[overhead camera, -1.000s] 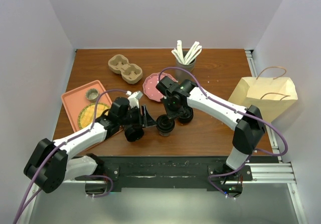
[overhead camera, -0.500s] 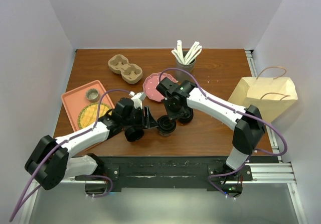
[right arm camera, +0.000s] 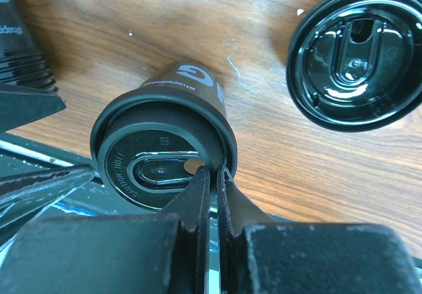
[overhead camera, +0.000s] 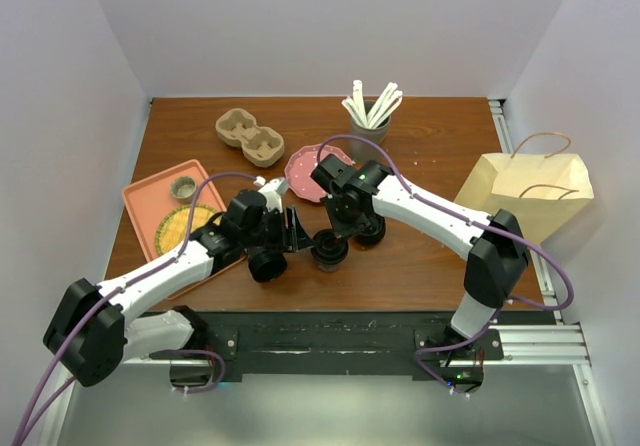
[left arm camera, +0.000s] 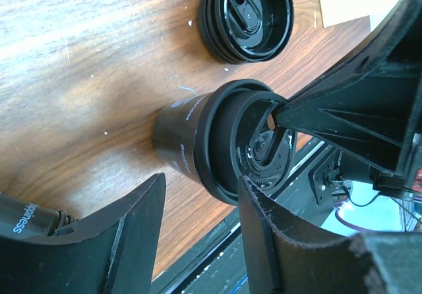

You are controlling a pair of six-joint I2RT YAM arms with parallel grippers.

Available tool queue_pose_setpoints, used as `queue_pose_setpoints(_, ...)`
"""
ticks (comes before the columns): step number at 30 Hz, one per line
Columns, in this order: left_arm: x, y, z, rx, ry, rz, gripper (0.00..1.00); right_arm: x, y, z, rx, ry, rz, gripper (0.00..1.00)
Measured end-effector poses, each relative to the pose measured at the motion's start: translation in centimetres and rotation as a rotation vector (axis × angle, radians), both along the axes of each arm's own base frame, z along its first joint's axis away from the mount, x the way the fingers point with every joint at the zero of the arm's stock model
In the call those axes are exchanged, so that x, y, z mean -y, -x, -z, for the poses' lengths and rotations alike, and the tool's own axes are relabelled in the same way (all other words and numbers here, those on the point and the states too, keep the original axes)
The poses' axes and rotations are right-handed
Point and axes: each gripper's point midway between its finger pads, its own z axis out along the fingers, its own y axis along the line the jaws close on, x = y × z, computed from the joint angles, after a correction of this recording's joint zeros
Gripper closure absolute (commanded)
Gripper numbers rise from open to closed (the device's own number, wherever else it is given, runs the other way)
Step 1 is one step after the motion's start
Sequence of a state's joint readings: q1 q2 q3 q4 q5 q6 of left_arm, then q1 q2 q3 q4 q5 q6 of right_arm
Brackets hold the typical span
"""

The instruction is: Pack the takeout coffee

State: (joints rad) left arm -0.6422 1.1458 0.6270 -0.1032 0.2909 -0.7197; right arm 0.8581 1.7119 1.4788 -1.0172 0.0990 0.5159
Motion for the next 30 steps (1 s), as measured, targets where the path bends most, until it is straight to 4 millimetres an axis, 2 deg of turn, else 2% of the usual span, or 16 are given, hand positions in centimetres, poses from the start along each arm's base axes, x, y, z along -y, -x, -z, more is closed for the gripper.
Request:
queue_pose_setpoints(14, -0.2, 0.6, 1.8, -0.052, -0.045, 0.005, 0.5, 0.0, 0.3, 0.8, -0.013, -0.003, -0.004, 1.0)
queue_pose_setpoints(22, -0.1, 0.6, 1.9, -0.044, -0.057, -0.001, 0.54, 0.0, 0.3, 0.8, -0.001, -0.017, -0.003, 1.0)
queue_pose_setpoints(30, -0.3, 0.6, 2.4, -0.052, -0.107, -0.024, 0.54, -0.1, 0.3, 0.9, 0.023, -0.048, 0.001, 1.0)
